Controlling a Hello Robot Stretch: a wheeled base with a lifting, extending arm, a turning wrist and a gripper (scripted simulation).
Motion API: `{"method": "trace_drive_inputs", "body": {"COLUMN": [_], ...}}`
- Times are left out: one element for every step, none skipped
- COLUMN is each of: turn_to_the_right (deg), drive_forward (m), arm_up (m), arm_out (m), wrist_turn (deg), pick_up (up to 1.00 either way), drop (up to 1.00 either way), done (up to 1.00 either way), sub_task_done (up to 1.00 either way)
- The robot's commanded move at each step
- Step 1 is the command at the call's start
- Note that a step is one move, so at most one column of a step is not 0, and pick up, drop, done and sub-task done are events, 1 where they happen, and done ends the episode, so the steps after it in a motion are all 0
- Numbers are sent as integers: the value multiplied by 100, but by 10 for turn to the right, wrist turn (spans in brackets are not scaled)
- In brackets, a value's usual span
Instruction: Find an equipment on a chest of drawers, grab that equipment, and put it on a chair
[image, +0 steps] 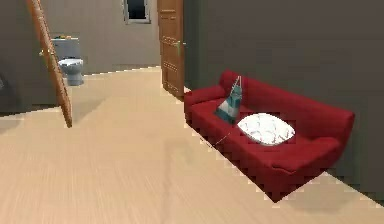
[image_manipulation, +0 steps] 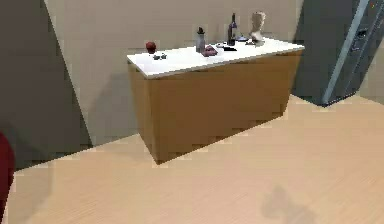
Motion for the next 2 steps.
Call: {"method": "trace_drive_inputs", "body": {"turn_to_the_right": [450, 450], "drive_forward": [0, 0], "arm_up": [0, 0], "arm_out": [0, 0], "wrist_turn": [0, 0], "pick_up": [0, 0], "drop": [0, 0], "done": [0, 0], "sub_task_done": [0, 0]}}
